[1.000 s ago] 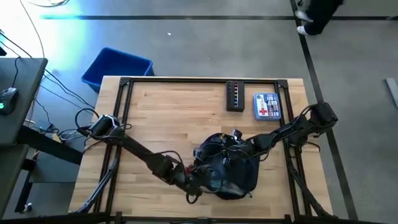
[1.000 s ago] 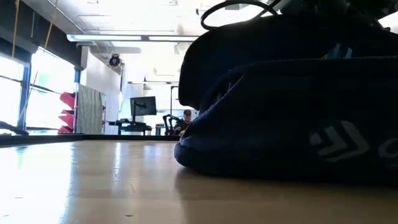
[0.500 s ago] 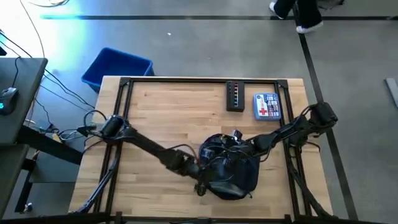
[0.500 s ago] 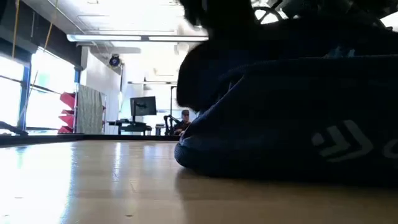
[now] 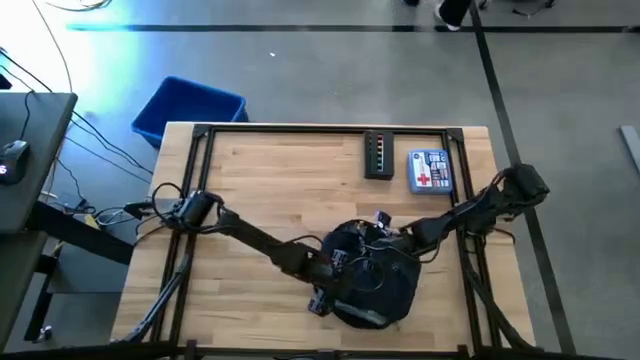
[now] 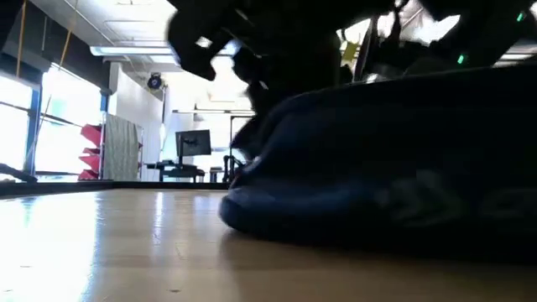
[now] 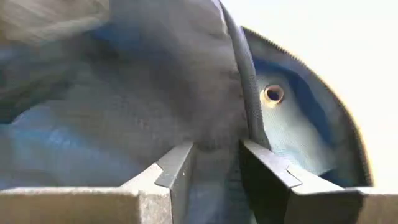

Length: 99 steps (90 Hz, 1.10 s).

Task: Unpack backpack
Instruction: Put the white zip bag into the backpack

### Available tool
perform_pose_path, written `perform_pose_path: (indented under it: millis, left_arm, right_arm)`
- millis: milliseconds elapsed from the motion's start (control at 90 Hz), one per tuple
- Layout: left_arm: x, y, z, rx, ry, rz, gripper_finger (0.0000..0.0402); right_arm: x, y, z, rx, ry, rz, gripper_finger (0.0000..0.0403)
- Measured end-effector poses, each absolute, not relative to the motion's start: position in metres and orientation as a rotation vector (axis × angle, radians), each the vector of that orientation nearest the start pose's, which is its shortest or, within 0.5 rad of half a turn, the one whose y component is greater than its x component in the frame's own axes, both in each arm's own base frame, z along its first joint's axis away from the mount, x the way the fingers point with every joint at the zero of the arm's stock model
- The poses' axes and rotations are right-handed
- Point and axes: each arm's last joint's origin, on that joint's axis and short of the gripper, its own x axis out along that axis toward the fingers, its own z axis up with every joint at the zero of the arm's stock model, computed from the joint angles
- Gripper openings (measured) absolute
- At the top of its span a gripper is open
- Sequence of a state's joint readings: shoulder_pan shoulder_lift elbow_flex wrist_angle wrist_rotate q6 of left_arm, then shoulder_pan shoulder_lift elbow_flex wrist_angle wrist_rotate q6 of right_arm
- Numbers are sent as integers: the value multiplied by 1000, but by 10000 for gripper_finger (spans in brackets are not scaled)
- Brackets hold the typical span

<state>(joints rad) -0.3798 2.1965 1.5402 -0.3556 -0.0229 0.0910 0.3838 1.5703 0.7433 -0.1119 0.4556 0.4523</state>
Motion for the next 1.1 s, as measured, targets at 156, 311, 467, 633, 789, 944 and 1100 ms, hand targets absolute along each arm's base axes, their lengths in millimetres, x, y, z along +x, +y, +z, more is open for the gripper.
perform_pose_path:
  millis: [156, 311, 467, 633, 789, 944, 1100]
  left_arm:
    - [420, -163, 135, 310, 1031, -333, 0]
    - [418, -154, 132, 341, 1080, -260, 0]
    - [417, -151, 131, 369, 1099, -204, 0]
    - [417, -151, 131, 361, 1101, -182, 0]
    - [418, -151, 133, 361, 1103, -178, 0]
    - [417, -155, 146, 375, 1118, -181, 0]
    - [412, -161, 170, 390, 1127, -193, 0]
  right_arm:
    - [255, 109, 192, -111, 749, -264, 116]
    - [234, 143, 222, -274, 676, -54, 116]
    - [208, 188, 240, -463, 616, 197, 116]
    - [195, 229, 245, -532, 573, 295, 121]
    - [199, 253, 234, -698, 634, 299, 158]
    - [212, 263, 216, -822, 755, 287, 211]
    - [220, 261, 198, -844, 881, 242, 221]
